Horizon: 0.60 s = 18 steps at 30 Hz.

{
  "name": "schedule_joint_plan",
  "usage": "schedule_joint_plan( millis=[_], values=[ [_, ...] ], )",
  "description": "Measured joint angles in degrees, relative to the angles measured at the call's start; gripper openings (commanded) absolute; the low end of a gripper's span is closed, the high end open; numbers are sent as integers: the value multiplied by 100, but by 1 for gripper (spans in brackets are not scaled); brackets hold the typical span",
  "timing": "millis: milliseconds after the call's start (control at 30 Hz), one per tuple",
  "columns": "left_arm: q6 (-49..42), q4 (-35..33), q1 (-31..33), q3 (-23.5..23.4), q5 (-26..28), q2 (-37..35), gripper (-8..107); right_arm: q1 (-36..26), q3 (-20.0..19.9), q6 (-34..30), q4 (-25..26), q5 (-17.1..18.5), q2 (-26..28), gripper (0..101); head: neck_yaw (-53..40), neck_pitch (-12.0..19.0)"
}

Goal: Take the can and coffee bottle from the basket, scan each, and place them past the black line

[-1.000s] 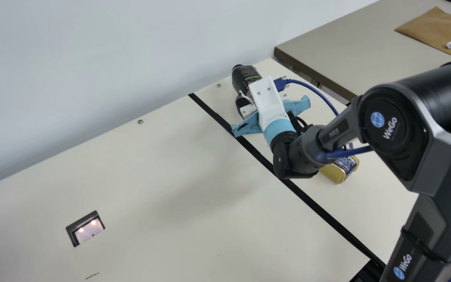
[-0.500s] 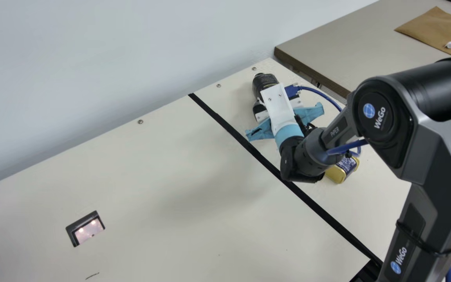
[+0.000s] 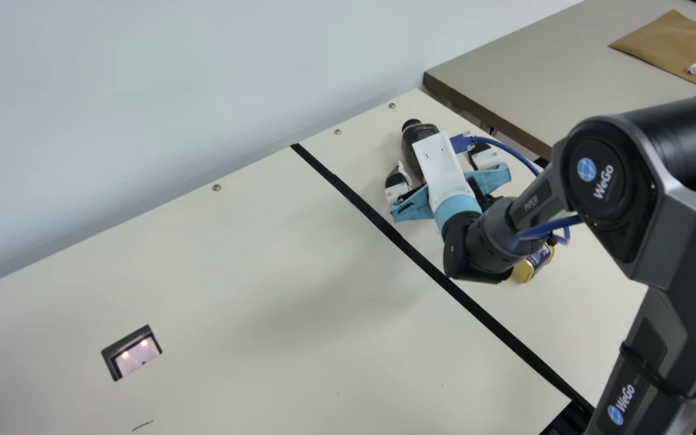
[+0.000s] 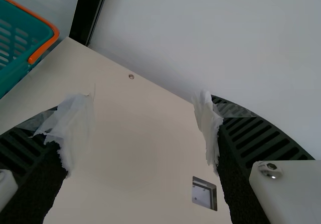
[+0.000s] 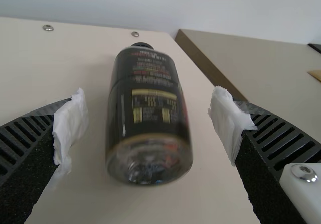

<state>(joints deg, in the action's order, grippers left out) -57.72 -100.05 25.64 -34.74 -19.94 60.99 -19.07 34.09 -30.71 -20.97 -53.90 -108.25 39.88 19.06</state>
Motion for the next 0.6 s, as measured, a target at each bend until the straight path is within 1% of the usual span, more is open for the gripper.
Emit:
schedule_joint_plan(
  millis=[167, 233, 467, 600],
  values=[
    [0, 0, 0, 0, 0, 0, 90, -1, -48, -5, 6, 106, 384, 101, 0, 29],
    [0, 0, 0, 0, 0, 0, 90, 11, -42, -5, 18, 221, 570, 101, 0, 29],
    [0, 0, 0, 0, 0, 0, 90, 86, 124, -19, 106, 813, 1325, 101, 0, 0],
    [0, 0, 0, 0, 0, 0, 90, 170, 275, -42, 106, 1273, 1795, 101, 0, 29]
  ],
)
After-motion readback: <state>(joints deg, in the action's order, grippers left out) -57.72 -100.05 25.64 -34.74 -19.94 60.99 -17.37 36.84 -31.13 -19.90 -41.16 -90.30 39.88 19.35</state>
